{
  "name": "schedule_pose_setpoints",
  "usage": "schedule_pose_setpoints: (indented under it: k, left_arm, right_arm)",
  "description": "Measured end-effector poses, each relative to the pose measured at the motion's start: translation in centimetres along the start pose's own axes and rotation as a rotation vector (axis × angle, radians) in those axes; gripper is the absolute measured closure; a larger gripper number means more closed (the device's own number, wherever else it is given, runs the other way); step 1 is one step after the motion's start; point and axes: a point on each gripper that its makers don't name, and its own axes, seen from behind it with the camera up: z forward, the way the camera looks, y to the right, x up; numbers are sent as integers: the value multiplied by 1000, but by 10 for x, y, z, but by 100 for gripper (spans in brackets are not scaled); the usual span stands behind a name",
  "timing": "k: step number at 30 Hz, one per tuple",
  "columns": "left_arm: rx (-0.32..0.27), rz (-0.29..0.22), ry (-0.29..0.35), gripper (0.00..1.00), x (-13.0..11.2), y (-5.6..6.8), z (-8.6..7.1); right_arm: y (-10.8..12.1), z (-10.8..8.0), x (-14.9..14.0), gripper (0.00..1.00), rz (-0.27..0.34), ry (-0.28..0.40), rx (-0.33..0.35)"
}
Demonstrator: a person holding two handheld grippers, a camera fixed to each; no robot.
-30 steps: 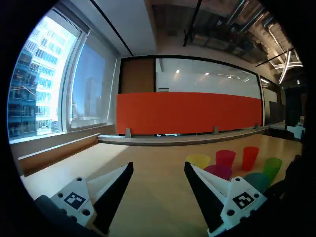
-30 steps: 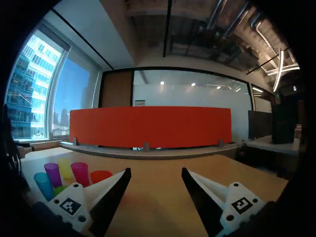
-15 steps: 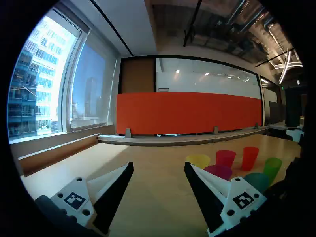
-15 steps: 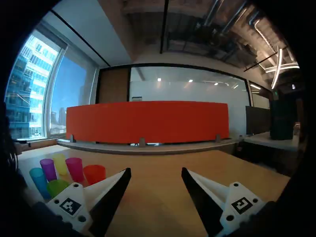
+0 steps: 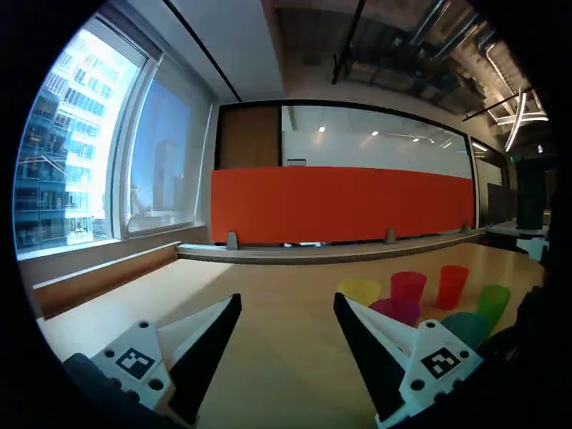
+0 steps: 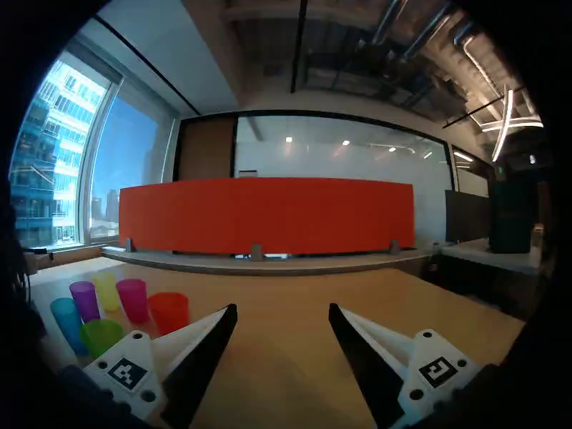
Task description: Pour water
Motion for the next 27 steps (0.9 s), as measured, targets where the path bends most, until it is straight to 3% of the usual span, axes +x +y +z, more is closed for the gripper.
schedule_pose_setpoints:
  k: [27]
  left_arm:
    - [0, 0, 0, 4, 1, 1, 0]
  right_arm:
    - [-1, 1, -1, 1, -1, -4, -1]
